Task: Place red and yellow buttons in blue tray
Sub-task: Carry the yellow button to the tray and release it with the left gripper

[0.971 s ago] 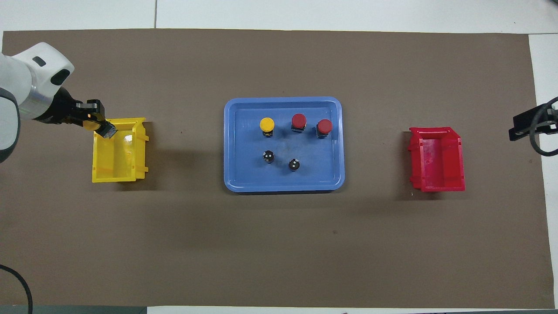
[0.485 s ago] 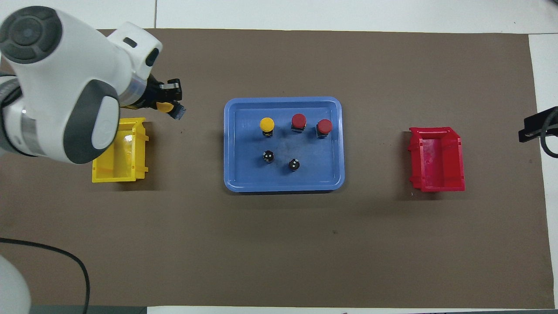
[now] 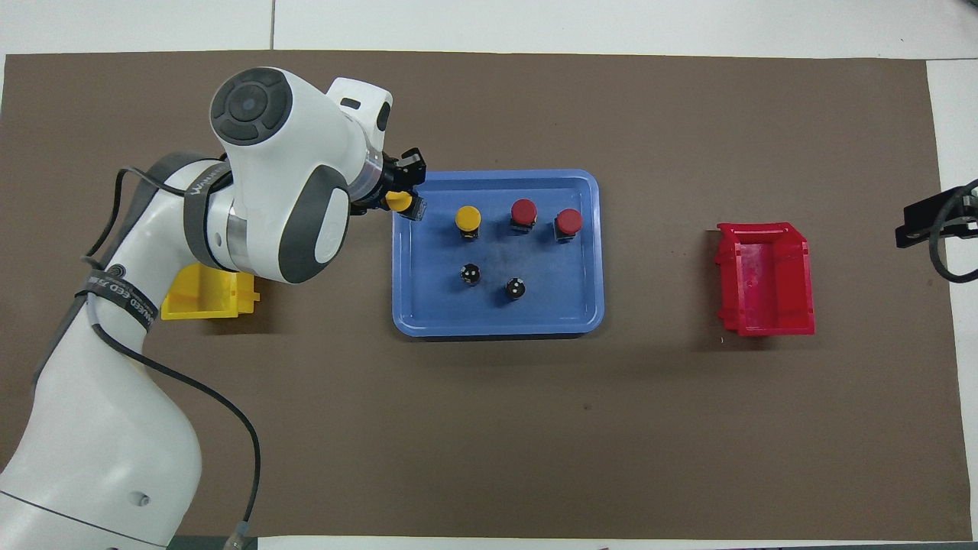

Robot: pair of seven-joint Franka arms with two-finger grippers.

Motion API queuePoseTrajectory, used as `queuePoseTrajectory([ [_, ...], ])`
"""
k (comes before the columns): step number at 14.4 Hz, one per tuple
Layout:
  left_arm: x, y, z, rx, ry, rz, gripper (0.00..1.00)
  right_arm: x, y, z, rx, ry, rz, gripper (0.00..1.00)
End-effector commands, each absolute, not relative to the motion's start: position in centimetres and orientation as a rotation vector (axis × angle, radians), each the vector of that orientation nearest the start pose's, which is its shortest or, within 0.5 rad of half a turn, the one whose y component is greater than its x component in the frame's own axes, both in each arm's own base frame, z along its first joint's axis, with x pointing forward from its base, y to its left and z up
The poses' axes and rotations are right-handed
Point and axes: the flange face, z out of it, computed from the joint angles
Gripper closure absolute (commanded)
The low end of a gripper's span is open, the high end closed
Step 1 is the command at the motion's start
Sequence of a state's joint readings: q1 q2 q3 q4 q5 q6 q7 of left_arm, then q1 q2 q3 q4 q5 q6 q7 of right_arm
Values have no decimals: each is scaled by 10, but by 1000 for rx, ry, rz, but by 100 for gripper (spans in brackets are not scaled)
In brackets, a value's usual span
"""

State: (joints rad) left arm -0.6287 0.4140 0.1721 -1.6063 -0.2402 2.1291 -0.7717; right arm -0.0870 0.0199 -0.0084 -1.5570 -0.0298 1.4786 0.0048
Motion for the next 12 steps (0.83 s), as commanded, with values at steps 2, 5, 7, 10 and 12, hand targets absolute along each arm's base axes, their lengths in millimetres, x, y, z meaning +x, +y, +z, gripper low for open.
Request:
queuePoseTrajectory([
  [2,601,-338,400,-3198,-901,11,98,543,-59,610,-3170,140,142,0],
  [5,596,-342,396,-3154,-986,48,98,543,-56,610,-3169,138,144,0],
  [7,594,-349,386,-3129,-1012,56,98,543,-52,610,-3169,123,149,0],
  [10,594,-351,376,-3079,-1058,28,98,543,-49,609,-3162,115,155,0],
  [12,593,-353,370,-3055,-1077,21,98,543,-48,609,-3160,115,155,0],
])
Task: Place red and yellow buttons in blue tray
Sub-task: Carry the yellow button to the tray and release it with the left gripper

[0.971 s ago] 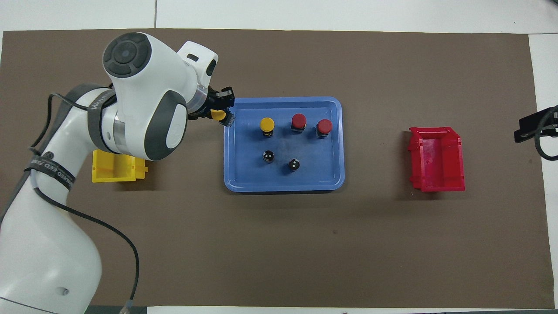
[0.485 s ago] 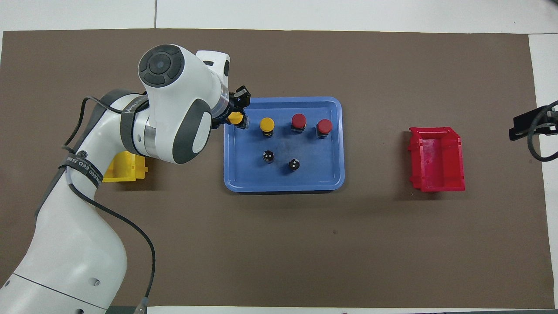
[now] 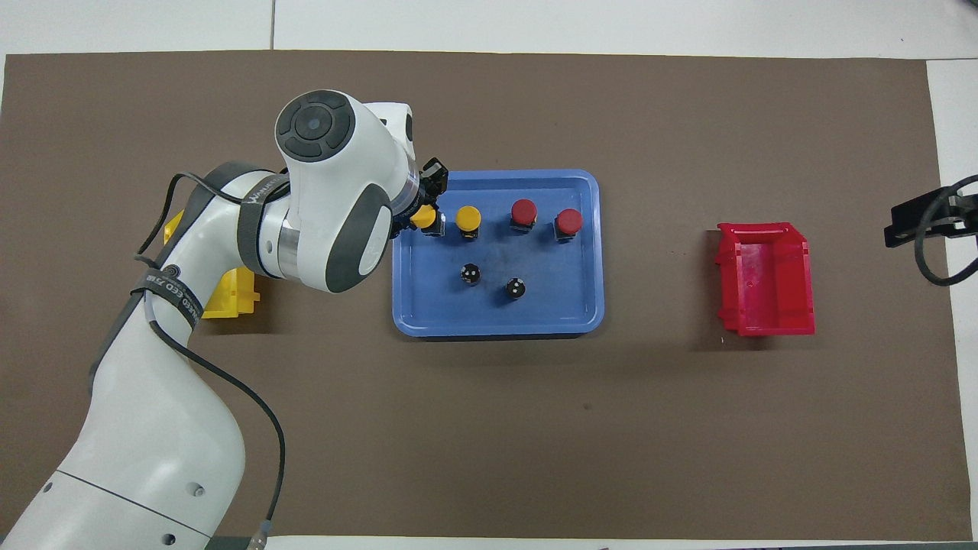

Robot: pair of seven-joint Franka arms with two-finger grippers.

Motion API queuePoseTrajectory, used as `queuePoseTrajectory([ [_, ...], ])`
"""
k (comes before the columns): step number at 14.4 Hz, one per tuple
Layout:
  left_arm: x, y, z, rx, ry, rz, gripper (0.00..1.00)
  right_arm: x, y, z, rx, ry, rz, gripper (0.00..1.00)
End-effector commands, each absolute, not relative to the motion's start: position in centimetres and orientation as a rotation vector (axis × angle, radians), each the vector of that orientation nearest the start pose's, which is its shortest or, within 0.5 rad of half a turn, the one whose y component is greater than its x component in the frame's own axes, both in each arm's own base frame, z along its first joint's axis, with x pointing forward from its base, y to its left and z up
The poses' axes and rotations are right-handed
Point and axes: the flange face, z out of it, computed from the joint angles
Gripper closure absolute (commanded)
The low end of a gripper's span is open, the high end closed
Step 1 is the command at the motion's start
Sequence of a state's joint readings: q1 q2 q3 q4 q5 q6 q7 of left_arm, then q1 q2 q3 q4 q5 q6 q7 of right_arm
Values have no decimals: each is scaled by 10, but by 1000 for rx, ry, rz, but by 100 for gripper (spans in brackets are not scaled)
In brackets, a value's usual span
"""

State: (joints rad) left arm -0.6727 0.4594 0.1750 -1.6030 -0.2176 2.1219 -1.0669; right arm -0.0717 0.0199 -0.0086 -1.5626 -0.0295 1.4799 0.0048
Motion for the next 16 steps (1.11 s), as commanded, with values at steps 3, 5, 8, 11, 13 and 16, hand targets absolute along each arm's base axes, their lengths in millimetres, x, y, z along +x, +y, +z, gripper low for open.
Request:
queuePoseTrajectory([
  [3,594,-353,365,-3049,-1072,13,98,543,-48,609,-3160,115,155,0],
  [5,595,-353,365,-3054,-1078,5,97,543,-48,609,-3160,115,155,0],
  [8,596,-354,361,-3049,-1104,-19,91,543,-49,609,-3160,118,155,0],
  [11,595,-365,353,-3068,-1080,-72,72,543,-48,609,-3160,115,155,0],
  [13,595,-364,353,-3062,-1052,-96,60,543,-48,609,-3160,115,155,0],
  [16,596,-362,353,-3050,-1025,-118,50,543,-48,609,-3160,115,155,0],
])
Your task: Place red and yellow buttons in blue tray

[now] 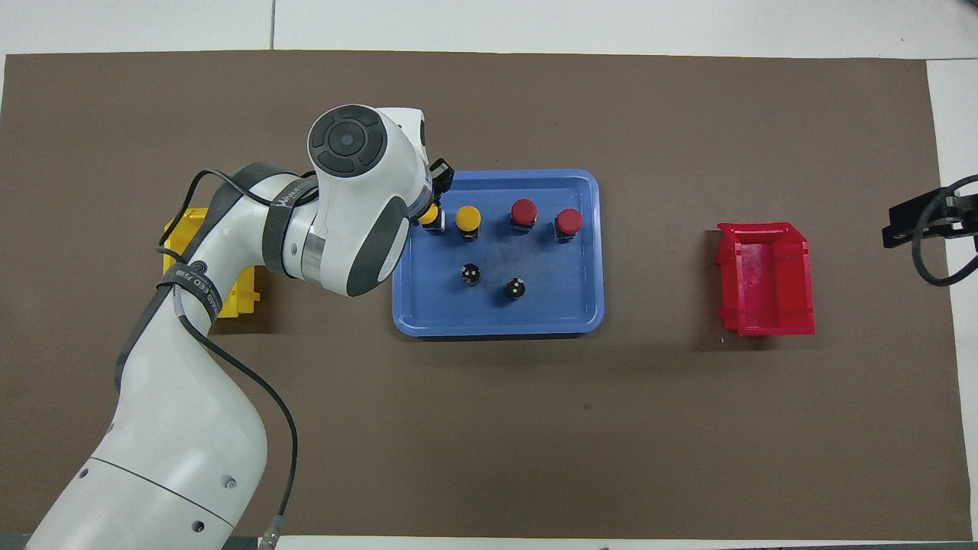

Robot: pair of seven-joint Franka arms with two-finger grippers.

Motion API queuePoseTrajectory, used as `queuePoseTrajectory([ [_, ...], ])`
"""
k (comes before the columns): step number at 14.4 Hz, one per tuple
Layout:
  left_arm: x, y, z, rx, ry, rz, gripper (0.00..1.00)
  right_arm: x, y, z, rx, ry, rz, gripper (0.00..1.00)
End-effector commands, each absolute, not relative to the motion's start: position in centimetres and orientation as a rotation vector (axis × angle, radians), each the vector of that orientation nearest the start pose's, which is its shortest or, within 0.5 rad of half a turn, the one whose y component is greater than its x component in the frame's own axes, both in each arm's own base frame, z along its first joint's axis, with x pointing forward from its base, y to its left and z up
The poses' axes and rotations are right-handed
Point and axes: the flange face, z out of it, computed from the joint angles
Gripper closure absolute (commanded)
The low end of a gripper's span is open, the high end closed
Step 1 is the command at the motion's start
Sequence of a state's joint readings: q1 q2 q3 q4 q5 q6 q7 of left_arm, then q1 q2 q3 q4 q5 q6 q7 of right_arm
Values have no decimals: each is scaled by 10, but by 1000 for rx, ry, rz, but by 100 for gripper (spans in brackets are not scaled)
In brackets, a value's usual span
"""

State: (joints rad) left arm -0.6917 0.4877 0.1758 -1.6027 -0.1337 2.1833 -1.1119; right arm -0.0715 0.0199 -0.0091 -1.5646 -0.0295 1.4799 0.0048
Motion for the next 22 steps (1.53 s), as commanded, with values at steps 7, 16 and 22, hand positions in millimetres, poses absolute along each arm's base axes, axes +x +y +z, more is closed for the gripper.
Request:
queuePoseTrajectory([
  [7,589,-369,360,-3022,-954,-112,0,543,-49,609,-3160,118,155,0],
  [16,577,-265,518,-3008,-737,-72,0,543,-49,609,-3160,118,155,0],
  [22,516,-110,640,-3111,-246,149,0,543,-48,609,-3160,115,155,0],
])
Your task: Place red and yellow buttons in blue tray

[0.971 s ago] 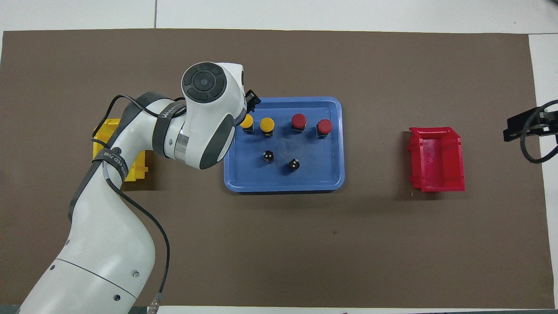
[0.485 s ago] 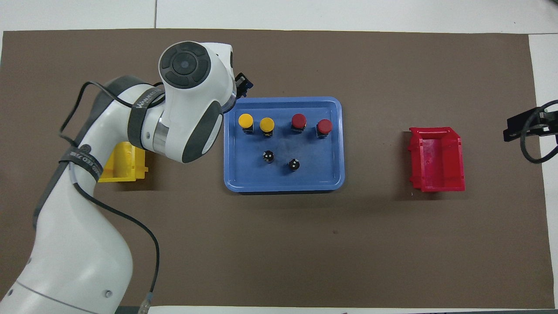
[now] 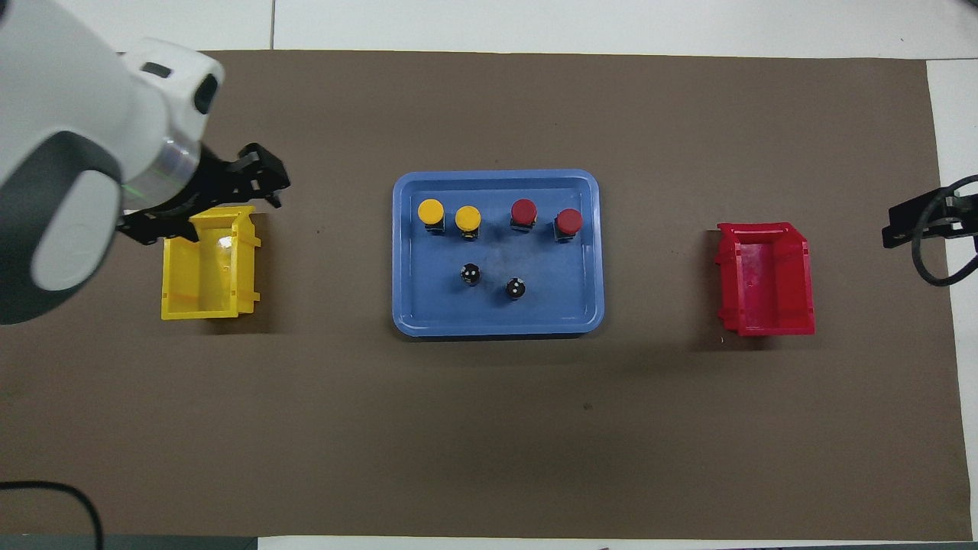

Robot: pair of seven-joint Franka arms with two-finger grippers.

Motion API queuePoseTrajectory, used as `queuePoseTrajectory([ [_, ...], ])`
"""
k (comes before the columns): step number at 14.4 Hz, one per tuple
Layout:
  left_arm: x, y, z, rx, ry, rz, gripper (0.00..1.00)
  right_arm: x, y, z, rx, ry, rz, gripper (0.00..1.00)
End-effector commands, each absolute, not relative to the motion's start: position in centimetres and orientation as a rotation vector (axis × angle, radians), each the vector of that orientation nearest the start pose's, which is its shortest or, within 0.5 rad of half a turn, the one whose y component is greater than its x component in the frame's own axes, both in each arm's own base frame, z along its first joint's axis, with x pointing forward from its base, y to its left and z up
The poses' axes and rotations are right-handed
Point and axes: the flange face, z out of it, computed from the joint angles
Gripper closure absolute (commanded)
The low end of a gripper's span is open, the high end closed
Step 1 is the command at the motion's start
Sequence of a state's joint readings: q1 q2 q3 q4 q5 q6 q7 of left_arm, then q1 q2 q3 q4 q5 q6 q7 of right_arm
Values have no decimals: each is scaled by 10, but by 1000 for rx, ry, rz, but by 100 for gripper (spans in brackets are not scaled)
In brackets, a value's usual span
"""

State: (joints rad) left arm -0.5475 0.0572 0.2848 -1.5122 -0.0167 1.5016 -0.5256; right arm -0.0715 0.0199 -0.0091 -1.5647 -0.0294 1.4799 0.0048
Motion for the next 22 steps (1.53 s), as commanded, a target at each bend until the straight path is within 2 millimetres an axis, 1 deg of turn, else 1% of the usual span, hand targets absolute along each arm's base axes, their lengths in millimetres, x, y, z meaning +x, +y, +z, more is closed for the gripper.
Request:
queuePoseTrajectory([
  [1,507,-87,652,-3125,-173,174,0,543,-48,609,-3160,115,155,0],
  [2,501,-62,661,-3143,-115,167,0,543,-48,609,-3160,115,155,0],
  [4,498,-18,669,-3171,-28,123,0,543,-48,609,-3160,115,155,0],
  [5,503,-7,669,-3178,-17,73,0,543,-48,609,-3160,115,155,0],
  [7,508,-8,666,-3189,-21,15,0,543,-48,609,-3160,115,155,0],
  [11,506,-21,666,-3188,16,30,0,543,-49,609,-3160,118,155,0],
  [16,508,-22,666,-3188,23,18,0,543,-48,609,-3160,115,155,0],
  [22,507,-14,666,-3189,-6,25,0,543,-48,609,-3160,115,155,0],
])
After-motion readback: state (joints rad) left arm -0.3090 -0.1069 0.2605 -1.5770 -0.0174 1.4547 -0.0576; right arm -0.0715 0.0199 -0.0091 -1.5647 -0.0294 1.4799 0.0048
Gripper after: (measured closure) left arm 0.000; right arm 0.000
